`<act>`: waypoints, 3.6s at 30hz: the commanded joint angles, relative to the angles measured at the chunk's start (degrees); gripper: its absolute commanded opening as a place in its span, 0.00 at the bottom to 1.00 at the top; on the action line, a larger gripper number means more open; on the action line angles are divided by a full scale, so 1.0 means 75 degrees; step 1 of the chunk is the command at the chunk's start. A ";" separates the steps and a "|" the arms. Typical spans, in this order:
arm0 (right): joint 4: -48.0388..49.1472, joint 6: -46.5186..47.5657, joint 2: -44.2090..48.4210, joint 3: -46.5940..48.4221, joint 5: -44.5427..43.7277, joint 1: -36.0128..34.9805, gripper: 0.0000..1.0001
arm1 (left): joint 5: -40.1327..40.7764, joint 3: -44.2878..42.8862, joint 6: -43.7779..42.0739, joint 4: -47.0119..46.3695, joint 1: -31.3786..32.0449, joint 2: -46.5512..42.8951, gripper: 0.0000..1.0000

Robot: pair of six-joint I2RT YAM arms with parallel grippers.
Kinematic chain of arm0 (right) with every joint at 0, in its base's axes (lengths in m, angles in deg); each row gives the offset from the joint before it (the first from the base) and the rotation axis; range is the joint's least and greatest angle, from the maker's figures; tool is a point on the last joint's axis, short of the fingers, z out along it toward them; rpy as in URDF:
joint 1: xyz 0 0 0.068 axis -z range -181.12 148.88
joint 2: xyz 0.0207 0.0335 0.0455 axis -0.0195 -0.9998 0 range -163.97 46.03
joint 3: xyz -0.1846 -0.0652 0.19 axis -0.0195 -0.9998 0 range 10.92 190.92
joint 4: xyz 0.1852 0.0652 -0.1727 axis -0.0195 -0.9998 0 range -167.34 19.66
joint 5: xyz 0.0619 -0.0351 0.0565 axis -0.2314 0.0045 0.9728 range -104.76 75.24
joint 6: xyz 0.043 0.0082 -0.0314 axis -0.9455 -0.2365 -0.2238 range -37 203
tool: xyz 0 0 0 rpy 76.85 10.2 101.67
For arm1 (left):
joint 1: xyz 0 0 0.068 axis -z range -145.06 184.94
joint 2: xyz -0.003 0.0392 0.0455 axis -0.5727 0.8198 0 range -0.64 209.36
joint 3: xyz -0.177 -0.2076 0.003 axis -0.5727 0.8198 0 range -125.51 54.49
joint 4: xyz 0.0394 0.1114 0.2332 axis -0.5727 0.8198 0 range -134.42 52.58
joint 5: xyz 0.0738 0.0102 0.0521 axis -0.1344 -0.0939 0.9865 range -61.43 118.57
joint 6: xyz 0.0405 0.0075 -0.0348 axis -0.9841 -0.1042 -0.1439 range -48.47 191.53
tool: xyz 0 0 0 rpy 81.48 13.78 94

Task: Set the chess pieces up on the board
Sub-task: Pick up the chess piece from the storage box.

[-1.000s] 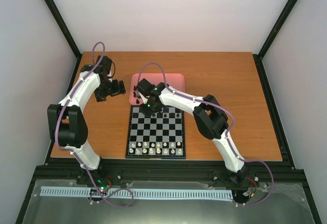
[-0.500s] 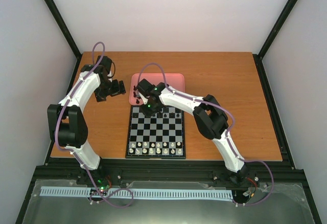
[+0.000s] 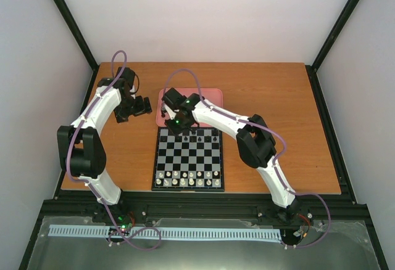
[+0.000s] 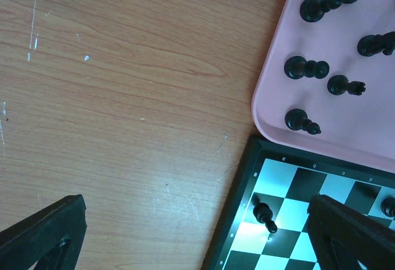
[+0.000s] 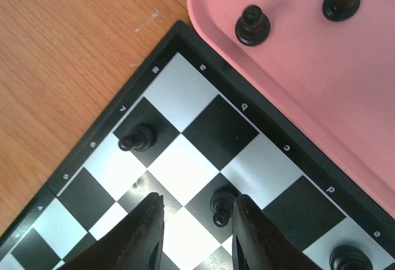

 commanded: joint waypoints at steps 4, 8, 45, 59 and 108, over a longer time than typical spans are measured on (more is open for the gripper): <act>-0.0181 0.0044 -0.0113 0.0595 0.0200 0.0073 0.31 | -0.0003 -0.0070 0.0031 -0.0031 0.0008 -0.0305 1.00; -0.0015 -0.0053 0.0007 0.0795 0.0121 0.0247 0.40 | -0.0012 -0.0107 0.0032 -0.0021 0.0012 -0.0314 1.00; 0.0730 -0.0657 -0.1914 0.3367 -0.1049 0.1456 0.47 | 0.0336 -0.0269 -0.0159 0.0085 0.0011 -0.0325 1.00; 0.0265 0.0022 -0.1243 0.3177 -0.0672 0.2123 0.47 | 0.0445 -0.1329 0.0078 0.0321 0.1101 0.0945 0.91; 0.0666 0.0105 -0.0357 0.1256 0.1572 0.3590 0.46 | 0.0355 -0.3717 0.0863 0.0578 0.1450 0.4069 0.35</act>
